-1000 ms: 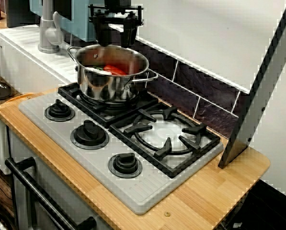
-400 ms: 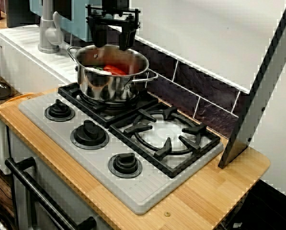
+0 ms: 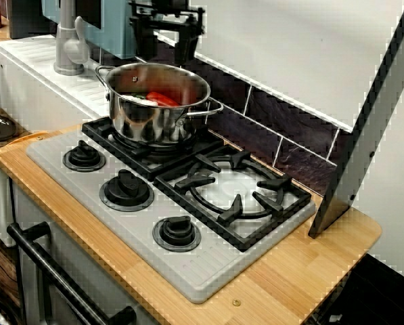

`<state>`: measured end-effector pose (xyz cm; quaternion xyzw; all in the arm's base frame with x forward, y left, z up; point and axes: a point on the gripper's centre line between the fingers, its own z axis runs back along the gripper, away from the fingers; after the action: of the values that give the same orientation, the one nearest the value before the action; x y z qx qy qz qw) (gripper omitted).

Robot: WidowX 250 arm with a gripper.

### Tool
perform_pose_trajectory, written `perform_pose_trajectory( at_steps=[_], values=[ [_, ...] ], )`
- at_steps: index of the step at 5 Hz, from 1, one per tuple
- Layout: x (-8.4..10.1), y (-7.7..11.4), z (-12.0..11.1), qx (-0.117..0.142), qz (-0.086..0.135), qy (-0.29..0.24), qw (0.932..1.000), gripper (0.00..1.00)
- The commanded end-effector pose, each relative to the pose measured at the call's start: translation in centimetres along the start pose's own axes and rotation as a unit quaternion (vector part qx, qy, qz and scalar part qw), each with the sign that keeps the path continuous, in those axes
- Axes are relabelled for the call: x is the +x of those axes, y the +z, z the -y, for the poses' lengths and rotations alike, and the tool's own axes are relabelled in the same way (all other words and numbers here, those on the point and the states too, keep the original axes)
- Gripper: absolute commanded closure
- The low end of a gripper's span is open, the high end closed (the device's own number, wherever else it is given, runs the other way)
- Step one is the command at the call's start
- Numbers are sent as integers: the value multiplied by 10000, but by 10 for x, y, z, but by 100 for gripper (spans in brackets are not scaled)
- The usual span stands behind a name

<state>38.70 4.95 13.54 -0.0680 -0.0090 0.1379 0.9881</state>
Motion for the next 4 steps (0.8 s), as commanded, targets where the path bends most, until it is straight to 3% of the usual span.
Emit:
perform_pose_trajectory(
  at_steps=[1,2,4],
  values=[
    [21,32,-1,-231,187,-267,9992,0],
    [16,45,-9,-417,119,-378,9983,0],
    [-10,43,2,-209,148,-736,9970,0]
  ],
)
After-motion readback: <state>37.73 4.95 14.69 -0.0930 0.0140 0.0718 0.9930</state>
